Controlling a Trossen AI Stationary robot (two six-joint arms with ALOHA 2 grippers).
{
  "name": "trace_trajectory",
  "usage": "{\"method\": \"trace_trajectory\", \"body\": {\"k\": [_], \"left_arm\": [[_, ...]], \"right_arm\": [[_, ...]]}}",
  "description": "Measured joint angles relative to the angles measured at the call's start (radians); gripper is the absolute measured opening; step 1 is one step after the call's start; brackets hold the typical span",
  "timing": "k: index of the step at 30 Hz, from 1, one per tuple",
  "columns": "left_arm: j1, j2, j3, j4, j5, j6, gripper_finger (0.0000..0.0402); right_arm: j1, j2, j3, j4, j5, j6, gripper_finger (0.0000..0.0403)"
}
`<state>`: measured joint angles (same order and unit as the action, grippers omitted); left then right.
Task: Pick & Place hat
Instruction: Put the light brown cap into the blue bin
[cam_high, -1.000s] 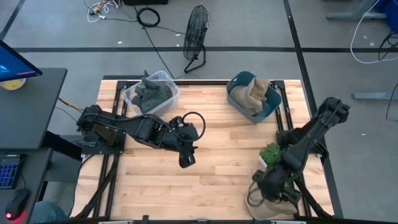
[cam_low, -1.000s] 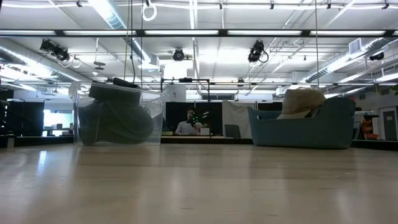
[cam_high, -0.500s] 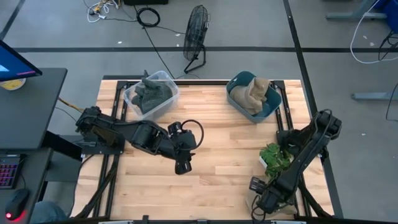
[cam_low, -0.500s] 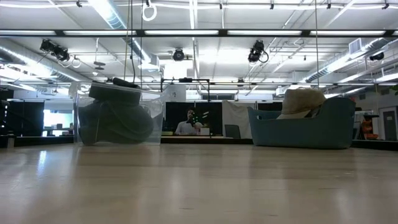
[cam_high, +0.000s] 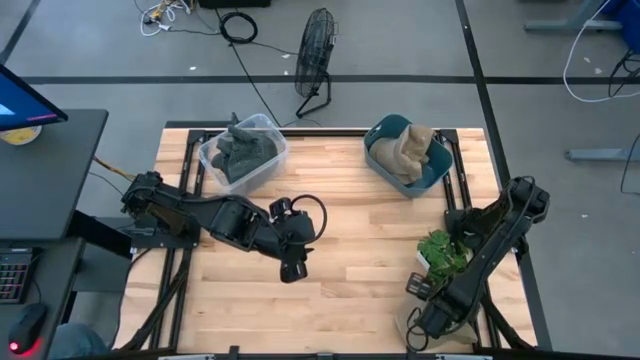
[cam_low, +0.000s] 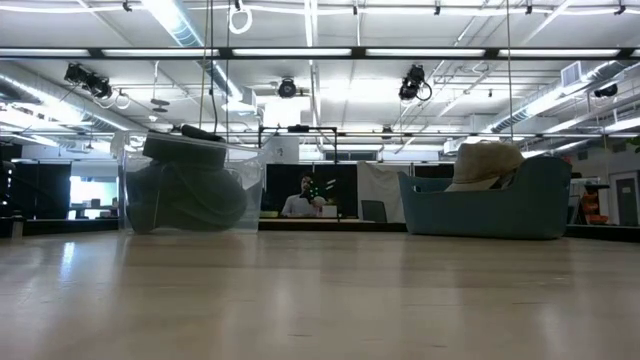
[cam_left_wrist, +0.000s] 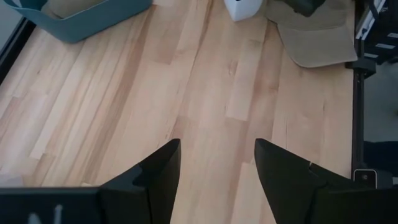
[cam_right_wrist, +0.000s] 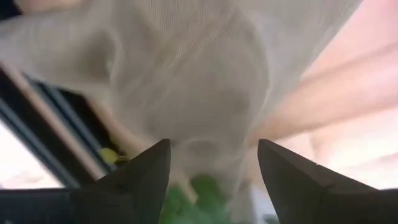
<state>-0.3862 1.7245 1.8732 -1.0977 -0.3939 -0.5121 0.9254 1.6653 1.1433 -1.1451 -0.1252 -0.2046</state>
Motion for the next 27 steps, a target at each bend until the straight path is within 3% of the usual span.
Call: {"method": "trace_trajectory", "body": {"k": [4,19,23,27], "left_arm": [[0.0,0.0,0.0,0.0,0.0,0.0,0.0209],[0.001,0.0,0.0,0.001,-0.001,0.0,0.0209],[0.001,0.0,0.0,0.001,-0.001,0.0,0.0209],[0.001,0.0,0.0,0.001,0.0,0.0,0.0209]], "right_arm": [[0.01,0.0,0.0,0.008,-0.062,0.027,0.0244],[0.021,-0.001,-0.129,0.228,-0.045,-0.013,0.0238],[0.021,-0.001,-0.142,0.291,-0.014,-0.014,0.0189],[0.014,-0.001,-0.142,0.329,0.021,-0.012,0.0093]]}}
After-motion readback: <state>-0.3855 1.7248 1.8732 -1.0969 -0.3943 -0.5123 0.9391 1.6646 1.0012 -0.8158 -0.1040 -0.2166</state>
